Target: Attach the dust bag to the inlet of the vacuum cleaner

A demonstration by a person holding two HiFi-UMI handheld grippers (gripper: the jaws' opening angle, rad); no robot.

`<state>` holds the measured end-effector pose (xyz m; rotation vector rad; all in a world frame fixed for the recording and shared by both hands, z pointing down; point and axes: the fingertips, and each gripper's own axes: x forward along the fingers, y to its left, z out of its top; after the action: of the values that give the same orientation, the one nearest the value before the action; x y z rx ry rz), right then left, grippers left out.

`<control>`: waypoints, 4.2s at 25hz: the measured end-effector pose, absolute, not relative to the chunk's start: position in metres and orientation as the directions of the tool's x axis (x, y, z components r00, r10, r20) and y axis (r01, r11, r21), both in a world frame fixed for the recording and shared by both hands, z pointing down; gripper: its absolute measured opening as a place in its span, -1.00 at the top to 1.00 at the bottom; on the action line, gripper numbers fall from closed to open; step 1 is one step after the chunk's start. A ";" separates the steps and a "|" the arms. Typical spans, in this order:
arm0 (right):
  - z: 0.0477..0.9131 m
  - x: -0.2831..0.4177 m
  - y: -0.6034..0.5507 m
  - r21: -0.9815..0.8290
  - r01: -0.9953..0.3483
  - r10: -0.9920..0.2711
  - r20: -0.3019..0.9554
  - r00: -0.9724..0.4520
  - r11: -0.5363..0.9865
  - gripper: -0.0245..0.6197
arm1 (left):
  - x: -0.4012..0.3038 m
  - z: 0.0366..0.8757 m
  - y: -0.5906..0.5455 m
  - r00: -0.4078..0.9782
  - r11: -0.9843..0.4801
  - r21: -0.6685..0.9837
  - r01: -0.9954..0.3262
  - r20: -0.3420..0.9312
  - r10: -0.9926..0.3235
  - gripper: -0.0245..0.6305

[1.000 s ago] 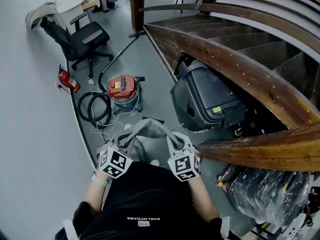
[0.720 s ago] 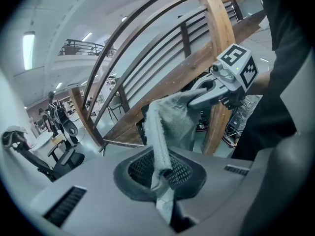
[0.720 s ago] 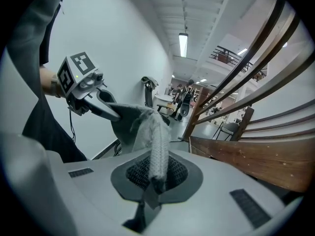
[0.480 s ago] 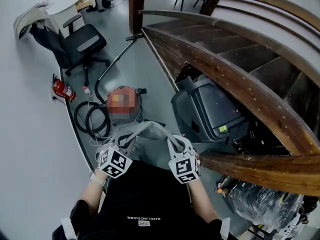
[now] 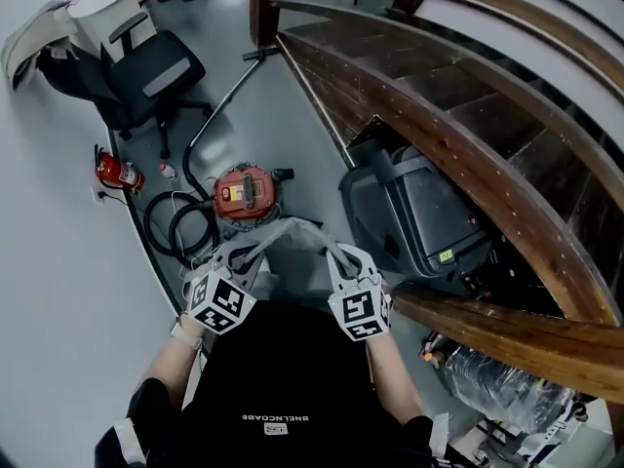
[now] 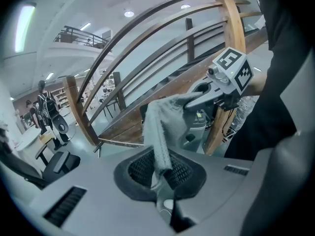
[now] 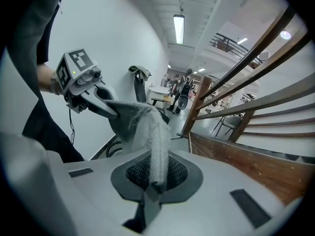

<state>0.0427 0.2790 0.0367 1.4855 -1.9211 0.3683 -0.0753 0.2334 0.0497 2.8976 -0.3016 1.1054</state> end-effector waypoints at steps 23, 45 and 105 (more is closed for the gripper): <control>0.128 0.131 0.160 0.045 -0.804 -0.525 0.779 -0.343 0.592 0.81 | -0.008 0.099 0.153 0.617 -0.971 -0.111 -0.214 0.755 -0.222 0.86; 0.141 0.125 0.129 0.094 -0.307 -0.245 0.830 -0.501 0.947 0.37 | 0.010 0.131 0.149 0.511 -0.965 -0.163 -0.207 0.823 -0.248 0.86; 0.394 0.152 0.089 0.178 0.079 -0.162 0.970 -0.180 0.981 0.78 | 0.111 0.390 0.101 0.521 -0.928 -0.070 -0.367 0.810 -0.267 0.81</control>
<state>0.1520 0.0893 0.3945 0.0618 -1.7390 -0.2150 0.1109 0.1012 0.3903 2.6431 -0.5532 1.3790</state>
